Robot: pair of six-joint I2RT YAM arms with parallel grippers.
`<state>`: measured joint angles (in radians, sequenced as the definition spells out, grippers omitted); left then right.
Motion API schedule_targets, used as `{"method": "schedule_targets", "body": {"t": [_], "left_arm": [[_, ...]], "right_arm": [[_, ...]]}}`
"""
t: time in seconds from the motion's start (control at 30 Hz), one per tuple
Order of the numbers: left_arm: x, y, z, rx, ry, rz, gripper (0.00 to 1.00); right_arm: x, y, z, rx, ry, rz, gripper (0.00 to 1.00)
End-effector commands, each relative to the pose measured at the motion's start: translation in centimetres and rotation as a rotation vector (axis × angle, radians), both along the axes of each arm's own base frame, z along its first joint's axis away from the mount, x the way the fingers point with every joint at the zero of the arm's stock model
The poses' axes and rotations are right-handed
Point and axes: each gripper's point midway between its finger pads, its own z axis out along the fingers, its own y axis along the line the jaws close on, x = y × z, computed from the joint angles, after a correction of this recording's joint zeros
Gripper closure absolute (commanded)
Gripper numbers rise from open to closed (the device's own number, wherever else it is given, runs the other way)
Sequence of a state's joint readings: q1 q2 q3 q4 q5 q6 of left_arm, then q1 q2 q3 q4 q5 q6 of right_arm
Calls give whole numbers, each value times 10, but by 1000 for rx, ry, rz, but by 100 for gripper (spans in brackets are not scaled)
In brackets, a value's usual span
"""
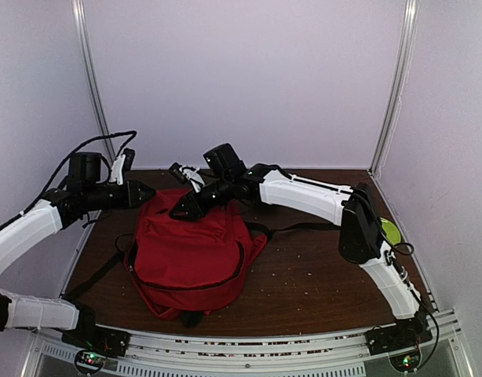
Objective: Pack the student bag
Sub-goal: Adjust the lower front pocket of the student bag, then hold the lower front pocket of the student bag.
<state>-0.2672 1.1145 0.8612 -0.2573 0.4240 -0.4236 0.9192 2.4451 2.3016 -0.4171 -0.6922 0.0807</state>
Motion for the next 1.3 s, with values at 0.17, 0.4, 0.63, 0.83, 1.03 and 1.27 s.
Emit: {"method": "schedule_targets", "body": {"t": [0.17,0.4,0.63,0.83,1.03,1.27], "left_arm": [[-17,22,-32,45,68,97,70],[-15,15,-46,19,108,75,72],[-13,11,-69,-4,160,71,91],[-12,9,-73,-30,161,78,96],[-14,9,-72,-35,160,73,96],[-23,8,-76,-44,159,57,91]], "right_arm": [[12,23,18,189,214,-47,48],[16,31,5,210,277,-56,51],[11,38,11,279,316,0,55],[3,41,15,313,346,39,57],[9,40,5,274,321,-2,58],[29,25,-27,112,276,-176,59]]}}
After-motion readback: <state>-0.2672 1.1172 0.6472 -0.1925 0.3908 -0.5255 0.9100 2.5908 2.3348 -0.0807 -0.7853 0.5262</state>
